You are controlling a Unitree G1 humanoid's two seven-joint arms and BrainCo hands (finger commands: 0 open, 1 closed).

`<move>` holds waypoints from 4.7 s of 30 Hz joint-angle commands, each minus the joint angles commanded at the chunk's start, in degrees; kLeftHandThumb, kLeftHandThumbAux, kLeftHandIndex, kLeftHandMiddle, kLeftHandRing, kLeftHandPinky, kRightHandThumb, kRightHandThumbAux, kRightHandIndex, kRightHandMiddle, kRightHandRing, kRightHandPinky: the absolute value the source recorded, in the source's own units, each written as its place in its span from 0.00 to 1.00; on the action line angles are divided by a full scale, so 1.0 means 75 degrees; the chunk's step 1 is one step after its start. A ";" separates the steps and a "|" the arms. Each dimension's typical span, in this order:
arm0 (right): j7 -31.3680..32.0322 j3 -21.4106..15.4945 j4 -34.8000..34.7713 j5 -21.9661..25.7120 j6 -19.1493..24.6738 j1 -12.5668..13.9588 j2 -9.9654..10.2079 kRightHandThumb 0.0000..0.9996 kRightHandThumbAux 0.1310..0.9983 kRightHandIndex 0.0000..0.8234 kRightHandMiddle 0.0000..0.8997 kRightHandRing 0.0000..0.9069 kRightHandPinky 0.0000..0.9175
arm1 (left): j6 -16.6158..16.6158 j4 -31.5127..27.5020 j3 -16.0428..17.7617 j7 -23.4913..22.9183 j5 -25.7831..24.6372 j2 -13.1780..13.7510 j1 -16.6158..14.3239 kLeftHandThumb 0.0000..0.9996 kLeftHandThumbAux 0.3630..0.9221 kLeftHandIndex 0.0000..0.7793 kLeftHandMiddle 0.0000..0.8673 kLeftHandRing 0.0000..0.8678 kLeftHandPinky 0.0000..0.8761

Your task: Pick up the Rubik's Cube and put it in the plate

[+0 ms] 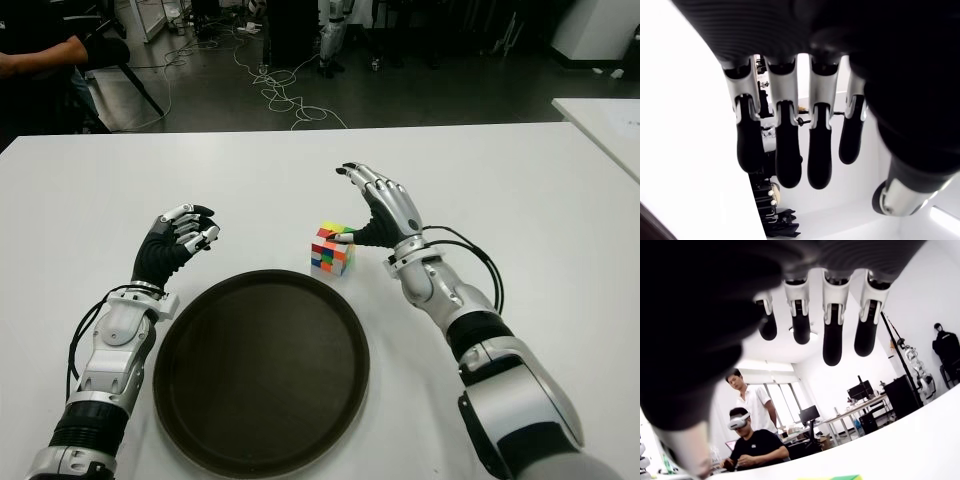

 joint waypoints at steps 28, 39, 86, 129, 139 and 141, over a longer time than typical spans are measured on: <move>-0.0234 -0.0175 0.0446 0.0494 -0.0749 -0.0079 0.0127 0.00 0.70 0.19 0.21 0.26 0.31 | -0.0753 0.0494 0.0026 0.0092 0.0043 0.0012 -0.0118 0.07 0.49 0.14 0.18 0.19 0.21; -0.0317 -0.0154 0.0533 0.0538 -0.0841 -0.0111 0.0120 0.00 0.72 0.20 0.22 0.26 0.32 | -0.0654 0.0425 0.0027 -0.0350 -0.0273 0.0022 -0.0099 0.00 0.39 0.06 0.08 0.05 0.08; 0.0660 0.0394 0.0486 0.0031 0.0315 -0.0334 -0.0151 0.00 0.74 0.20 0.23 0.27 0.31 | -0.1209 0.0920 0.0033 -0.0381 -0.0148 -0.0031 -0.0240 0.00 0.38 0.00 0.00 0.00 0.00; 0.2614 0.1434 -0.1252 -0.0766 0.2212 -0.0200 -0.0824 0.00 0.75 0.26 0.26 0.28 0.30 | -0.1222 0.1069 -0.0022 -0.0155 0.0134 0.0029 -0.0270 0.00 0.29 0.00 0.00 0.00 0.00; 0.2590 0.1486 -0.1342 -0.0772 0.2315 -0.0188 -0.0844 0.00 0.76 0.28 0.26 0.28 0.30 | -0.1249 0.1177 -0.0031 -0.0131 0.0233 0.0081 -0.0309 0.00 0.29 0.00 0.02 0.00 0.00; 0.2561 0.1497 -0.1315 -0.0766 0.2305 -0.0199 -0.0841 0.00 0.76 0.28 0.27 0.29 0.31 | -0.1291 0.1302 -0.0014 -0.0127 0.0237 0.0099 -0.0346 0.00 0.30 0.00 0.02 0.00 0.00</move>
